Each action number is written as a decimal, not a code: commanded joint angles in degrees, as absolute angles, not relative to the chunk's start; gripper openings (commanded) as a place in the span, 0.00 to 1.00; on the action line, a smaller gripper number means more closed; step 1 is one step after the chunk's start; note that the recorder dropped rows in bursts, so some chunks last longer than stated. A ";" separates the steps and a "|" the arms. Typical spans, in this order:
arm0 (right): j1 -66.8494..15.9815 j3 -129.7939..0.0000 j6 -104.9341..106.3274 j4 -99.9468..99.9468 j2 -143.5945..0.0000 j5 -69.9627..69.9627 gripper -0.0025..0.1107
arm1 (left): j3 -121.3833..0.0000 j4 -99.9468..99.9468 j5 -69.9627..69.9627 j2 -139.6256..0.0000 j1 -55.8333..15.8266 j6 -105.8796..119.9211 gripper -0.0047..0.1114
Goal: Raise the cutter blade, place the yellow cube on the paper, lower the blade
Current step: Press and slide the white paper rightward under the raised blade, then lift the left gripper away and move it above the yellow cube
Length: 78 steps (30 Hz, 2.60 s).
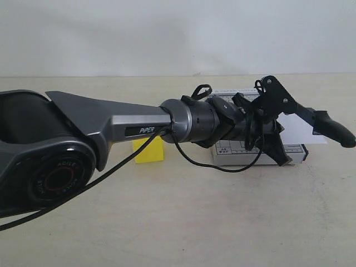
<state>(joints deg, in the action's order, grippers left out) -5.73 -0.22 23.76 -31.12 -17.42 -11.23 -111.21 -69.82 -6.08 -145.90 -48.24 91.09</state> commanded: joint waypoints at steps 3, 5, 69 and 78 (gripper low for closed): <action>-5.83 0.00 23.90 -31.19 -17.11 -10.45 0.02 | -110.71 -69.90 -6.84 -147.31 -48.73 90.81 0.08; -5.83 0.00 23.90 -31.19 -17.11 -10.45 0.02 | -110.81 -69.90 -6.87 -147.20 -48.73 90.81 0.08; -5.83 0.00 23.90 -31.19 -17.11 -11.35 0.02 | -60.21 -55.80 -5.34 -90.58 -36.85 57.83 0.58; -5.83 0.00 23.90 -31.19 -17.11 -11.35 0.02 | -53.56 -55.80 -5.07 -91.60 -29.03 46.54 0.73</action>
<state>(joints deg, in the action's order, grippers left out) -5.73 -0.22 23.76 -31.12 -17.42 -11.34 -54.73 -55.90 -5.30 -90.78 -30.59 50.57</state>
